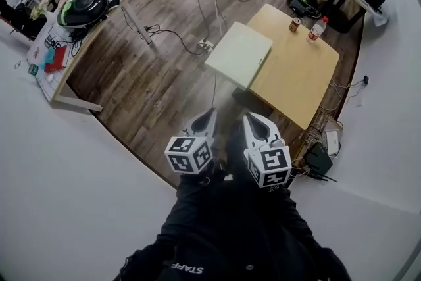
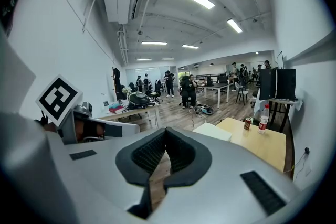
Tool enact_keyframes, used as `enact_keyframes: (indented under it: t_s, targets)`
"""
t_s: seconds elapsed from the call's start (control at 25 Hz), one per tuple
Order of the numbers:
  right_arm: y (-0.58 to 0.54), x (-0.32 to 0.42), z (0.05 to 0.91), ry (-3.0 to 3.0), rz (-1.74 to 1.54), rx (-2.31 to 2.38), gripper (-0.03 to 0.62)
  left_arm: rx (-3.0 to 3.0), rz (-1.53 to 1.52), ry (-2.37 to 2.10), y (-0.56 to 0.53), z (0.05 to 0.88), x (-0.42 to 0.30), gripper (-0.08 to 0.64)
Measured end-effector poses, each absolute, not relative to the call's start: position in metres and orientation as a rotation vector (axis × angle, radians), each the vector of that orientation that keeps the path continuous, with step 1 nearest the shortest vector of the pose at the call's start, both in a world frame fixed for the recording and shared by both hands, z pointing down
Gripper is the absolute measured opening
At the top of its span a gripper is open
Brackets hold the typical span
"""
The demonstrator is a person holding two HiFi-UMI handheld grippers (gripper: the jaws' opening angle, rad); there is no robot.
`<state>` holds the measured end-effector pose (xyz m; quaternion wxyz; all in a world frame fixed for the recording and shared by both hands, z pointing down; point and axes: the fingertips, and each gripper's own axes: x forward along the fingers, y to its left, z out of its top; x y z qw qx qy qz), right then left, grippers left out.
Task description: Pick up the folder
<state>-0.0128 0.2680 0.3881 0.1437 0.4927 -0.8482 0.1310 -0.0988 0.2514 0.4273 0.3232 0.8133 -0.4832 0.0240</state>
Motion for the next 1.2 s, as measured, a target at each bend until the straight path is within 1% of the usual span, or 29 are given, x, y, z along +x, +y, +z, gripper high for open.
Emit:
enact_keyframes:
  t_s: [0.28,0.48,0.76,0.96,1.2]
  targets:
    - [0.184,0.0,0.38,-2.493,0.377,1.416,0.021,2.143,0.089,-1.3,0.169,0.425,-0.085,0.034]
    - [0.12,0.026,0.38,-2.501,0.386,1.425,0.021,2.178,0.103,-1.292,0.097,0.419,-0.054,0.034]
    - [0.043,0.062,0.371,-2.506,0.4,1.46,0.021,2.195,0.135,-1.276,0.024,0.415,-0.018,0.034]
    - [0.008,0.08,0.375,-2.5,0.432,1.465,0.022,2.188,0.155,-1.296,-0.012,0.415,-0.006,0.034]
    - [-0.017,0.1,0.392,-2.479,0.516,1.488,0.021,2.146,0.223,-1.322,-0.033,0.434,-0.001,0.034]
